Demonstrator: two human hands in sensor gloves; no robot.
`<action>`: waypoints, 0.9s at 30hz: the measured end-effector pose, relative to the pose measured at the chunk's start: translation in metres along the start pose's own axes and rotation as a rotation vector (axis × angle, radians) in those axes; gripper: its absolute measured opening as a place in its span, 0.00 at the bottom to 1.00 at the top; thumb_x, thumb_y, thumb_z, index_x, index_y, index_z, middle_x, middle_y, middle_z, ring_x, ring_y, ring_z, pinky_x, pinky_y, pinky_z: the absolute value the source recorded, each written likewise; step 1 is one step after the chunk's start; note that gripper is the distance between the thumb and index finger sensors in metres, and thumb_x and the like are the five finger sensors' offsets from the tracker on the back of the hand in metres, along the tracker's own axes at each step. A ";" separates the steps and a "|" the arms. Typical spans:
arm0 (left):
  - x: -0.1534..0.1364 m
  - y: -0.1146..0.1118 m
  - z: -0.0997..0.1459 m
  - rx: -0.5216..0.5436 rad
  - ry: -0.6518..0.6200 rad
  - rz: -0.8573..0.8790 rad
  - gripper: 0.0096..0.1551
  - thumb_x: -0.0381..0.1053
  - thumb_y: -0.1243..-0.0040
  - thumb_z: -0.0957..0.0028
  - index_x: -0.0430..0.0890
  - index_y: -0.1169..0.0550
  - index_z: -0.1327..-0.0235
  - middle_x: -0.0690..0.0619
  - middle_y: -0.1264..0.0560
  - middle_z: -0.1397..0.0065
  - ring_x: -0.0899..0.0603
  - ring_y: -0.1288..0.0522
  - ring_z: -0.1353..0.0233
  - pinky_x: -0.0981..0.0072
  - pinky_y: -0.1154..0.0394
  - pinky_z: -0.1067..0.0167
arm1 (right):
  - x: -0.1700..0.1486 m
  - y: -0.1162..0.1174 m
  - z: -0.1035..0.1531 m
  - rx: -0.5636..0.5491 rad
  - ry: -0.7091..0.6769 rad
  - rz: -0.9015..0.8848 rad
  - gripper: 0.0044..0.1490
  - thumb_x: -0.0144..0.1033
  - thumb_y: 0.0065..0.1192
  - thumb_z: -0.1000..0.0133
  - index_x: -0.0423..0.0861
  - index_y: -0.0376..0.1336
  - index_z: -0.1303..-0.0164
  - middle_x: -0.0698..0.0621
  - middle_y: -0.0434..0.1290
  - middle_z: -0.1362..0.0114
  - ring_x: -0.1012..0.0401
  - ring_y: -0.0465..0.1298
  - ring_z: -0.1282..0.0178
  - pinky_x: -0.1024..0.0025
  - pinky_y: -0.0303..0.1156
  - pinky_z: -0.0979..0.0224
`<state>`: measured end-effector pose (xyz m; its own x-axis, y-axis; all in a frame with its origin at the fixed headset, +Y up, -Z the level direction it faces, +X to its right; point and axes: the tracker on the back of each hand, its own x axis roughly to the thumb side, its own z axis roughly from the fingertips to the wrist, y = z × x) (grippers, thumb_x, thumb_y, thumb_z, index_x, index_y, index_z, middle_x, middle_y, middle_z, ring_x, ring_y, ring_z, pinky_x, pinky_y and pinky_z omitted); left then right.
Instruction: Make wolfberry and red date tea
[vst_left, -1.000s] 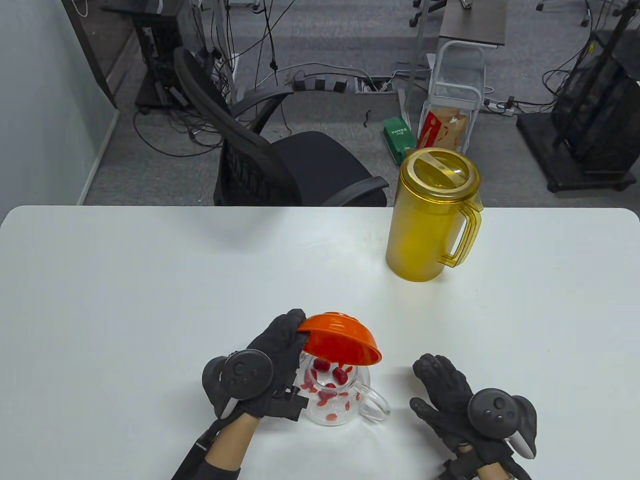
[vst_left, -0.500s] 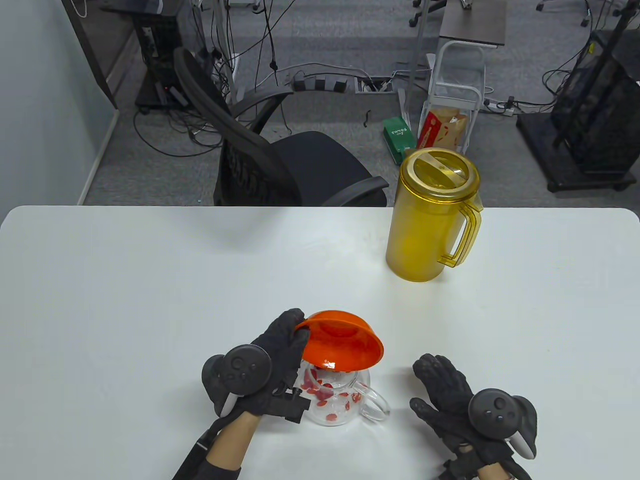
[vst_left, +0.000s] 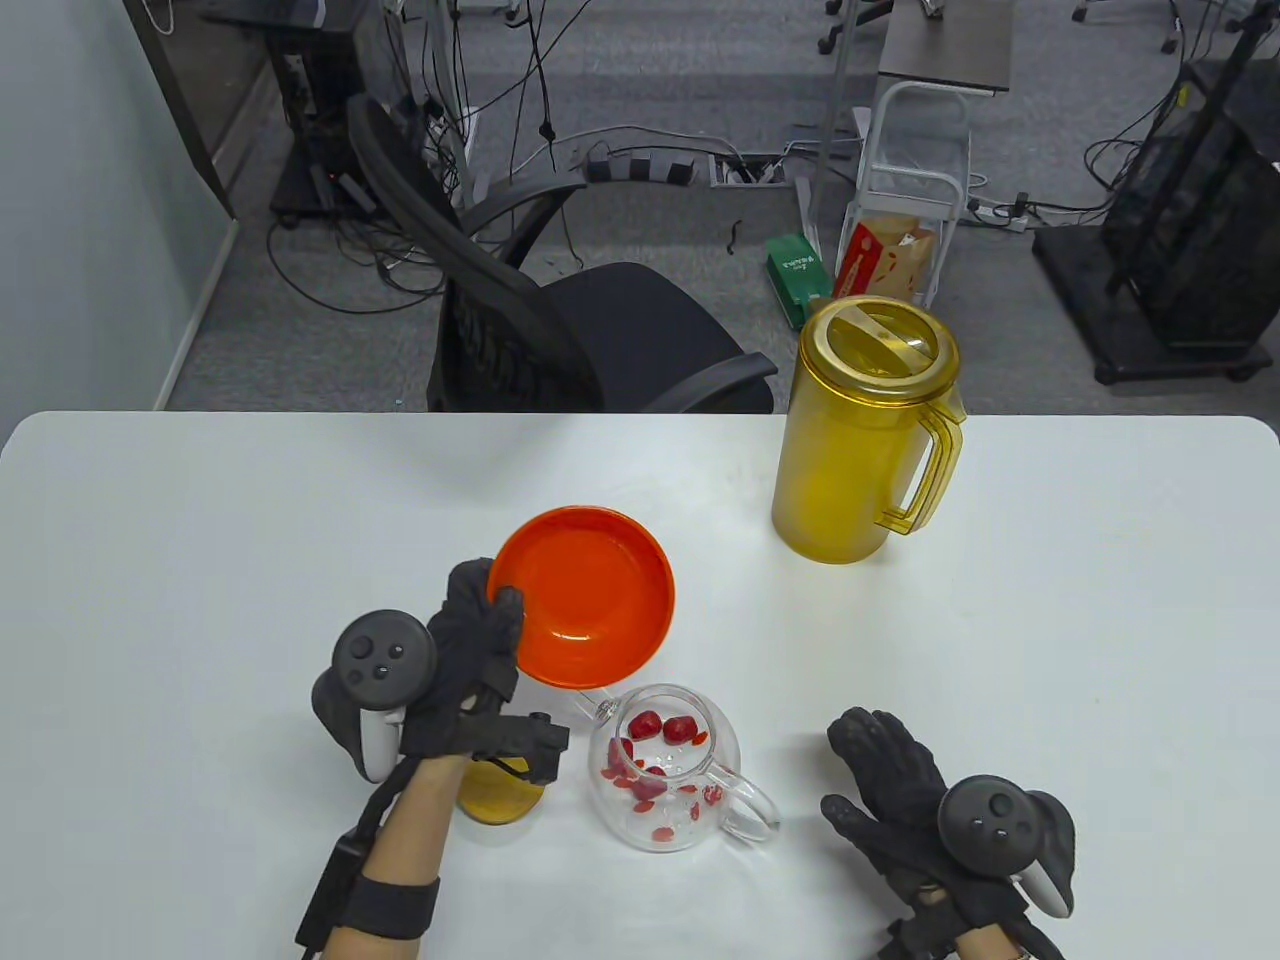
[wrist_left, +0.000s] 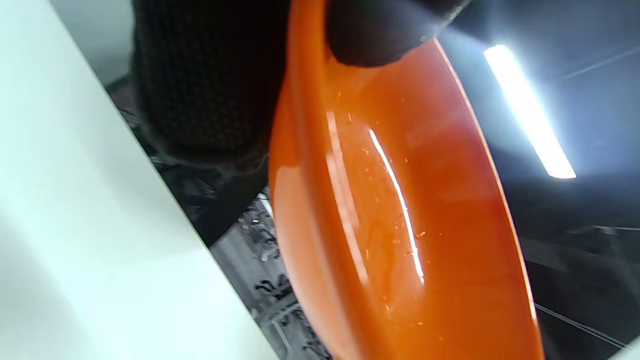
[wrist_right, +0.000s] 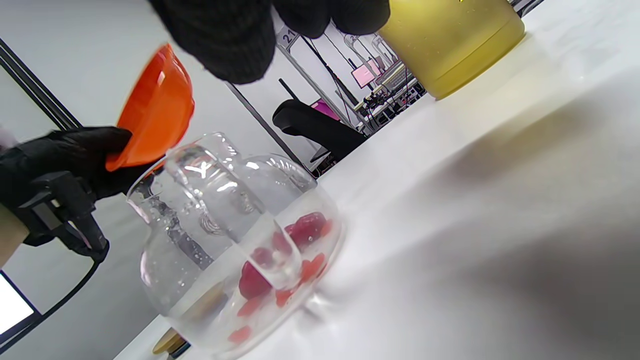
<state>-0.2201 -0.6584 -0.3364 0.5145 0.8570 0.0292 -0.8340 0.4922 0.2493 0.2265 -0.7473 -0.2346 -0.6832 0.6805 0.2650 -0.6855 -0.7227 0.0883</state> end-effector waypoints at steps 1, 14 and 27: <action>-0.006 0.004 -0.006 -0.005 0.034 -0.002 0.24 0.47 0.42 0.39 0.36 0.30 0.36 0.38 0.18 0.42 0.38 0.11 0.50 0.64 0.10 0.60 | 0.000 0.000 0.000 -0.003 -0.001 0.000 0.46 0.46 0.64 0.38 0.44 0.48 0.15 0.43 0.50 0.11 0.44 0.46 0.14 0.41 0.43 0.18; -0.106 0.004 -0.047 -0.014 0.488 -0.150 0.26 0.47 0.42 0.39 0.34 0.31 0.35 0.34 0.18 0.42 0.35 0.11 0.51 0.62 0.11 0.60 | 0.000 0.001 0.000 0.009 0.005 0.004 0.46 0.46 0.64 0.39 0.44 0.48 0.15 0.43 0.50 0.11 0.45 0.46 0.14 0.41 0.43 0.18; -0.140 -0.007 -0.045 -0.067 0.634 -0.022 0.29 0.50 0.44 0.37 0.32 0.32 0.32 0.32 0.19 0.40 0.33 0.12 0.50 0.60 0.11 0.59 | 0.000 0.001 0.000 0.016 0.019 0.001 0.46 0.46 0.64 0.39 0.44 0.48 0.15 0.43 0.50 0.11 0.44 0.46 0.14 0.41 0.42 0.18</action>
<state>-0.2949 -0.7750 -0.3860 0.3309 0.7601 -0.5592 -0.8456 0.5019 0.1818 0.2258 -0.7485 -0.2345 -0.6886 0.6817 0.2472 -0.6808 -0.7251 0.1030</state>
